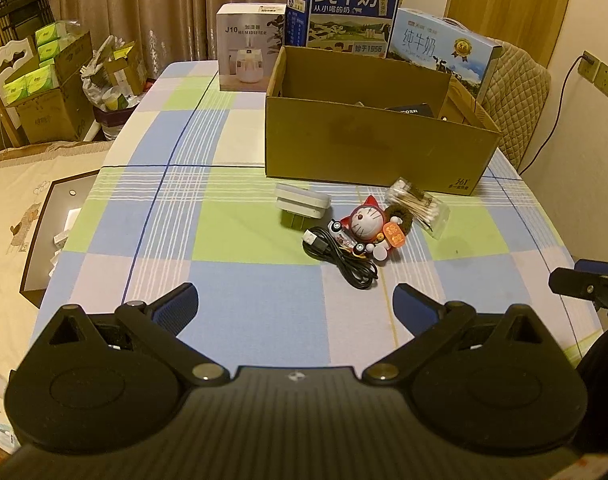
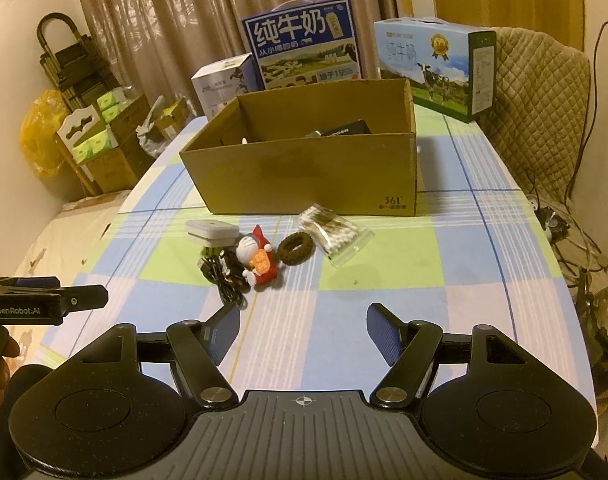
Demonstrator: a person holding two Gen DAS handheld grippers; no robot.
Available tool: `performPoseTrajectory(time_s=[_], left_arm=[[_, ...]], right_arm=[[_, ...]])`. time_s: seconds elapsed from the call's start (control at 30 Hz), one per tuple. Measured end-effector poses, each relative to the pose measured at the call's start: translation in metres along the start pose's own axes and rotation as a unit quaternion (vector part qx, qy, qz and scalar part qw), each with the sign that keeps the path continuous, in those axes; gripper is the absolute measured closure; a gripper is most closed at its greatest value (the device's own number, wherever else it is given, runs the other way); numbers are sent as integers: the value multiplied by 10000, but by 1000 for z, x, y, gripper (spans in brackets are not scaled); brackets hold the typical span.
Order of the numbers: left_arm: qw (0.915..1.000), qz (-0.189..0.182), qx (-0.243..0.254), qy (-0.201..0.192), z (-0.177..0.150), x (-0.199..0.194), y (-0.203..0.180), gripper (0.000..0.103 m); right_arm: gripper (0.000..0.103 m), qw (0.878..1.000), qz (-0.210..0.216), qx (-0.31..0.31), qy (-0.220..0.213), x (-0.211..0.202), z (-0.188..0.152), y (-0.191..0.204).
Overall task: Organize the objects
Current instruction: 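Move the left tool toward the Doraemon figure and black cable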
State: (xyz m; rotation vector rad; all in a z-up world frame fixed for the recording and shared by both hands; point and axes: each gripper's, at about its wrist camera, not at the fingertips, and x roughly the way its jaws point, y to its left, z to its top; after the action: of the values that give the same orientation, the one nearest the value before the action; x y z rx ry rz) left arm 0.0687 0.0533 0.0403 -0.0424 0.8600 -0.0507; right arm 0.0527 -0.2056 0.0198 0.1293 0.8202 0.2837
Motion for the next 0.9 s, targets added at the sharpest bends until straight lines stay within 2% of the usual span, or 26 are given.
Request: performPoseTrajectory(time_s=[0.63, 0.9], left_arm=[[10000, 64, -27, 25, 6, 8, 12, 1], [9998, 33, 121, 125, 6, 23, 6, 1]], right_arm=[[35, 9998, 71, -117, 107, 19, 7, 5], [35, 9996, 11, -195, 199, 31, 5, 1]])
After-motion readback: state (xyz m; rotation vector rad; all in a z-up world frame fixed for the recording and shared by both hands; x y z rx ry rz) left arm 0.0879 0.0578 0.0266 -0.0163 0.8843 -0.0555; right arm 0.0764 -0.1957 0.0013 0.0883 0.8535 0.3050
